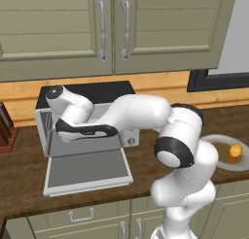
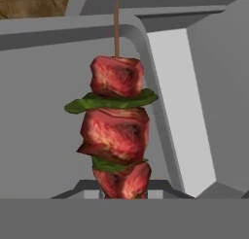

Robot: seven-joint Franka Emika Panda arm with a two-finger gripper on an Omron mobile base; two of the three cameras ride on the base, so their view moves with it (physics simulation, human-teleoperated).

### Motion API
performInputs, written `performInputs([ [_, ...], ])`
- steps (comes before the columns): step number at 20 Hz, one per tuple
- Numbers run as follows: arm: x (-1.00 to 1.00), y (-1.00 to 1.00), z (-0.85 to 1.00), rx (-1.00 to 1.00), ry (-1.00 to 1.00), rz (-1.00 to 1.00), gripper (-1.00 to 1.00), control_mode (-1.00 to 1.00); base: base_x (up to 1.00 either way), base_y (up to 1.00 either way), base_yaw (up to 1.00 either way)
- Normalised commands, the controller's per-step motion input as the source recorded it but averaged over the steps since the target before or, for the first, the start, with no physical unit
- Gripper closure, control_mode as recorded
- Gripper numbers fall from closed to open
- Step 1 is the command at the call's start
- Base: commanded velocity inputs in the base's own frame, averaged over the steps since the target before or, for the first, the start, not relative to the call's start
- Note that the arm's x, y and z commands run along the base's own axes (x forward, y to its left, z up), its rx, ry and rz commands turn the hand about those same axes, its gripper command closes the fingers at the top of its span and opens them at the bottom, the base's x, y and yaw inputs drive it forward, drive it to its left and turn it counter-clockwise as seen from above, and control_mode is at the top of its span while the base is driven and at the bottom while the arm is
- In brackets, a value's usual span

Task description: Pick up the kebab skewer and baguette bread, and place them inside the toaster oven. Close the toaster oven door and start by setting the timer.

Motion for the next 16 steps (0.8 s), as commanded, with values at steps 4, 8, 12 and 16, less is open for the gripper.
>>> performInputs([
  [4, 0.02, 0.0, -0.06, 0.0, 0.0, 0.0, -1.0, -1.0, 0.0, 0.0, 0.0],
  [8, 0.0, 0.0, 0.0, 0.0, 0.0, 0.0, -1.0, -1.0, 0.0, 0.0, 0.0],
  [12, 0.03, -0.01, 0.0, 0.0, 0.03, 0.0, -1.0, -1.0, 0.0, 0.0, 0.0],
  [16, -0.05, -0.21, 0.0, 0.0, 0.01, 0.0, -1.0, -1.0, 0.0, 0.0, 0.0],
])
